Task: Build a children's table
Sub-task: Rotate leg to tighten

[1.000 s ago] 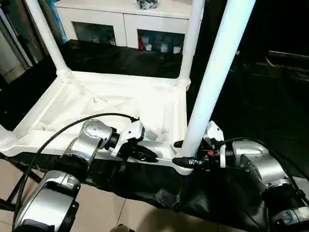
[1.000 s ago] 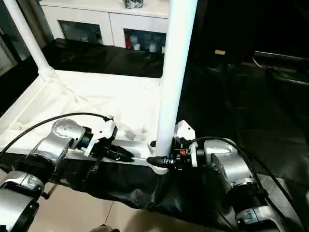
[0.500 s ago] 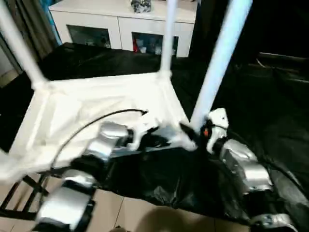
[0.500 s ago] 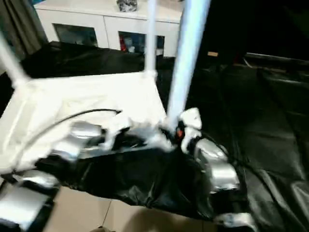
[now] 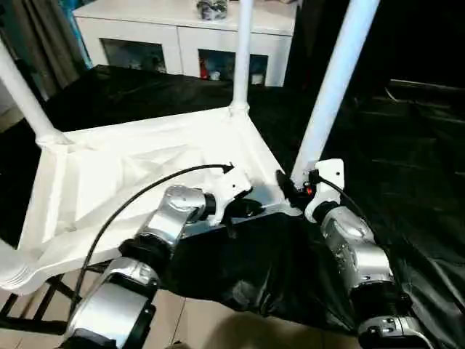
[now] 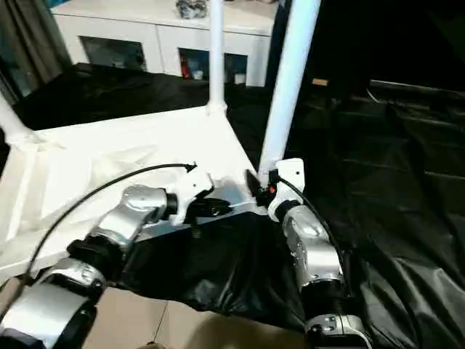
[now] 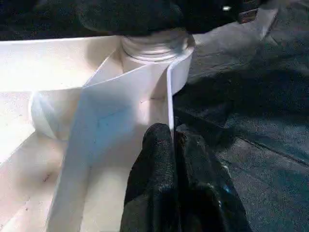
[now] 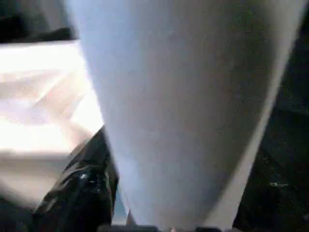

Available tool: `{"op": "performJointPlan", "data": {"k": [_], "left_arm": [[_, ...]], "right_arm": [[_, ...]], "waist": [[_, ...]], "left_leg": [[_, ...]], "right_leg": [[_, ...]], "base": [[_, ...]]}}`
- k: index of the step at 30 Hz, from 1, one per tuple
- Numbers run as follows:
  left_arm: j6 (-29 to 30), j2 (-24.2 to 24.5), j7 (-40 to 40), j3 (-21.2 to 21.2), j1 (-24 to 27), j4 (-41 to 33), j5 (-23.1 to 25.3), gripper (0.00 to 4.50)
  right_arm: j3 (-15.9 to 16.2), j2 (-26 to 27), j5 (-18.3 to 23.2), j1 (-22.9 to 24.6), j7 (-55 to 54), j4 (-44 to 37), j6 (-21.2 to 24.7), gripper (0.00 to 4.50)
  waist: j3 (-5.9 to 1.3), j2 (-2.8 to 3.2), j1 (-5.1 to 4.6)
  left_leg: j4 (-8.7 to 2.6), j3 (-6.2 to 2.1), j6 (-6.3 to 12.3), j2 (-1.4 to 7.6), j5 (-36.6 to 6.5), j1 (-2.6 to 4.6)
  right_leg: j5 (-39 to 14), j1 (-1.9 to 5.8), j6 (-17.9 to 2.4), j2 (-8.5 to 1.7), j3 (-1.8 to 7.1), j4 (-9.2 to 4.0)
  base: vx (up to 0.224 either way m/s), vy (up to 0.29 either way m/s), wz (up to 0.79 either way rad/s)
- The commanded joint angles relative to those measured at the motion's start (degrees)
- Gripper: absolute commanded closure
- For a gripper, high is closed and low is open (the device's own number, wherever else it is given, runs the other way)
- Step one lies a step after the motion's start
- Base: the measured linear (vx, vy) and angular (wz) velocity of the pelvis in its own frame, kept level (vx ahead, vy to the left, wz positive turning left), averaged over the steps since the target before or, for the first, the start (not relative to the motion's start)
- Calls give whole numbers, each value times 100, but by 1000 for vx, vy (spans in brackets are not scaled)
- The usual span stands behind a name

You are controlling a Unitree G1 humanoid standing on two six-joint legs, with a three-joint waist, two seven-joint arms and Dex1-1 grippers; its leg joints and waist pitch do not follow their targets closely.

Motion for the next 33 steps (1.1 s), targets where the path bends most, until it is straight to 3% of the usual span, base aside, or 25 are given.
{"op": "performJointPlan", "data": {"k": [1, 4, 6, 10, 11, 15, 17, 21, 26, 31, 33], "left_arm": [[-206, -13, -509, -312, 78, -84, -10, 450], [-324, 257, -996, -317, 82, -81, -68, 450], [-362, 359, -1219, -294, 79, -97, -135, 450], [-407, 570, -1655, -248, 47, -109, -257, 450], [-456, 634, -1770, -261, 32, -84, -258, 450], [-471, 758, -2068, -273, 17, -82, -332, 450], [-463, 797, -2203, -276, 17, -97, -375, 450], [-451, 854, -2346, -275, 16, -106, -399, 450], [-465, 875, -2345, -270, 2, -58, -391, 450], [-262, 757, -1723, -210, 25, -44, -293, 450], [-158, 646, -1424, -165, 32, -57, -270, 450]], "right_arm": [[589, 7, 109, 76, 831, -84, 193, 131], [795, -452, 273, 192, 1762, -356, 327, 131], [905, -682, 361, 239, 2215, -489, 385, 131], [1082, -1173, 517, 254, 3200, -644, 552, 131], [1141, -1300, 524, 236, 3455, -641, 584, 163], [1369, -1590, 499, 169, 4052, -628, 639, 176], [1452, -1658, 537, 133, 4225, -647, 709, 207], [1575, -1711, 546, 95, 4451, -679, 790, 229], [1654, -1629, 536, 134, 4450, -725, 792, 239], [1395, -1382, 646, 421, 3780, -936, 894, 241], [1271, -1197, 540, 508, 3257, -894, 837, 242]], "waist": [[-321, -45, 8], [-324, -34, 57], [-321, -24, 92], [-293, -18, 112], [-290, -19, 123], [-302, -24, 155], [-310, -42, 170], [-317, -58, 194], [-309, -45, 202], [-302, -40, 211], [-297, -45, 206]], "left_leg": [[-413, -165, 324, 330, -1294, 36], [-373, -135, 520, 345, -1000, 32], [-368, -124, 564, 362, -1010, 33], [-403, -133, 408, 388, -1365, 61], [-405, -133, 360, 395, -1444, 79], [-402, -138, 316, 396, -1385, 75], [-389, -132, 356, 390, -1252, 62], [-378, -130, 412, 387, -1137, 63], [-390, -137, 339, 390, -1215, 66], [-398, -139, 319, 394, -1186, 63], [-407, -142, 276, 383, -1310, 70]], "right_leg": [[-939, 282, -1214, -402, 284, -410], [-493, 300, -1417, -385, 259, -355], [-513, 292, -1465, -390, 254, -347], [-1104, 268, -1448, -395, 255, -391], [-1219, 256, -1439, -403, 262, -406], [-1109, 264, -1462, -408, 265, -383], [-929, 269, -1505, -413, 263, -362], [-848, 274, -1525, -410, 258, -347], [-1062, 263, -1475, -414, 257, -364], [-1026, 260, -1433, -415, 266, -368], [-1260, 256, -1392, -419, 260, -394]], "base": [[0, 0, 0], [0, 0, 0], [0, 0, 0], [0, 0, 0], [0, 0, 0], [0, 0, 0], [0, 0, 0], [0, 0, 0], [0, 0, 0], [0, 0, 0], [0, 0, 0]]}}
